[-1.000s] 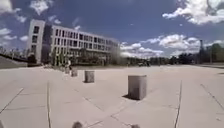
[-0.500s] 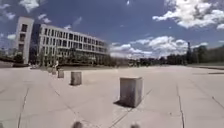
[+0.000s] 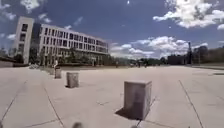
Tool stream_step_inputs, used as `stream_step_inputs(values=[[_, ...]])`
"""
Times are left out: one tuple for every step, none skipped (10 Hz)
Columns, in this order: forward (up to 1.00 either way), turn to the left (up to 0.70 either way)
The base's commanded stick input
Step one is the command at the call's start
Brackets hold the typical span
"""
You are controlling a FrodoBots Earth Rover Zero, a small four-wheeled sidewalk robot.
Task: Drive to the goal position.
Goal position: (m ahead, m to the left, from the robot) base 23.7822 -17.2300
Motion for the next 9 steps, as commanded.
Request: stream_step_inputs(values=[[0.70, 0.31], [0.70, 0.07], [0.70, 0.00], [0.70, 0.00], [0.70, 0.00], [0.70, 0.00], [0.70, 0.00], [0.70, 0.00], [0.70, -0.04]])
